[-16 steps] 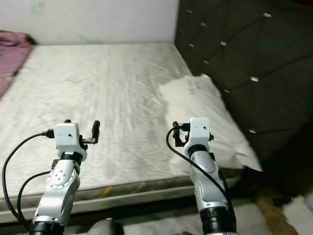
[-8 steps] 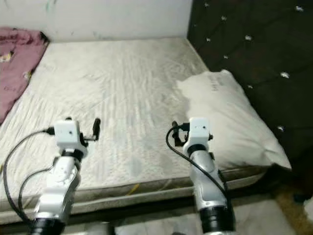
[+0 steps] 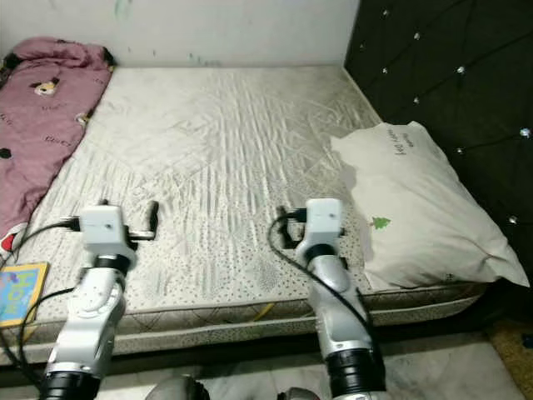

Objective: Clean up the room

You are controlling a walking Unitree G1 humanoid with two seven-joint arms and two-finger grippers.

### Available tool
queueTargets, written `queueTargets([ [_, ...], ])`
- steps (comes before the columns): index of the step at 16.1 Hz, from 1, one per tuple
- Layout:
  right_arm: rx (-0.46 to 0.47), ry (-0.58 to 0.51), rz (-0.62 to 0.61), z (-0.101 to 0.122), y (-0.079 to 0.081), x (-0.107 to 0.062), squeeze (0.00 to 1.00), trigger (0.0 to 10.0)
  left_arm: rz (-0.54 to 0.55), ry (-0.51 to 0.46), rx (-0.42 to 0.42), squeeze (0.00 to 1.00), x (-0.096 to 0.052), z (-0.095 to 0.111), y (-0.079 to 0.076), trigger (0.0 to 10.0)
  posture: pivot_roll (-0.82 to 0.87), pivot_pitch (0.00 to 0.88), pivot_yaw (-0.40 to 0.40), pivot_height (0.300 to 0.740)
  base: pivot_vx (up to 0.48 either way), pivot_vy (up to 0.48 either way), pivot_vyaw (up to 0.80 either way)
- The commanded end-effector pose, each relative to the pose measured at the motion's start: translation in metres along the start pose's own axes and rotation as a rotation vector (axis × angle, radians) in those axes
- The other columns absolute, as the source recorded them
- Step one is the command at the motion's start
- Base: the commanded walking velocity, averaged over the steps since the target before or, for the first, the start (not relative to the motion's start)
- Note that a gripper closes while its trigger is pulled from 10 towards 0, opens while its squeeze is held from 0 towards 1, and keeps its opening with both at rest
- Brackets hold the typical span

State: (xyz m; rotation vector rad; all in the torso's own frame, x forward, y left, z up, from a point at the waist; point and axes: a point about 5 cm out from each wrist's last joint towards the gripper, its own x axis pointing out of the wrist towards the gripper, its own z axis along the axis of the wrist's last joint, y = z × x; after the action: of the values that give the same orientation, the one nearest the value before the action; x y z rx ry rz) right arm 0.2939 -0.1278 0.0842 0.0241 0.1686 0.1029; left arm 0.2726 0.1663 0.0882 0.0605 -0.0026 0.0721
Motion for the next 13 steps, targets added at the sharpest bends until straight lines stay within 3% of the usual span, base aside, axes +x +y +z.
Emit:
queueTargets([
  [1, -0.011, -0.008, -0.01, 0.0024, -0.0059, 0.0003, 0.0, 10.0, -0.01, -0.01, -0.005, 0.0, 0.001, 0.0023, -0.0038, 10.0, 0.02, 0.0, -0.003, 0.74, 0.0, 0.0, 0.49],
  [4, -0.013, -0.008, -0.008, 0.0022, -0.0059, 0.0003, 0.0, 10.0, -0.011, -0.006, -0.011, 0.0, 0.0009, 0.0017, -0.0042, 10.0, 0.02, 0.0, -0.003, 0.74, 0.0, 0.467, 0.8],
  [13, -0.009, 0.007, -0.018, -0.0005, -0.0068, -0.0003, 0.0, 10.0, -0.012, -0.002, -0.016, 0.0, 0.0008, 0.0015, -0.0033, 10.0, 0.02, 0.0, -0.003, 0.74, 0.0, 0.48, 0.0],
])
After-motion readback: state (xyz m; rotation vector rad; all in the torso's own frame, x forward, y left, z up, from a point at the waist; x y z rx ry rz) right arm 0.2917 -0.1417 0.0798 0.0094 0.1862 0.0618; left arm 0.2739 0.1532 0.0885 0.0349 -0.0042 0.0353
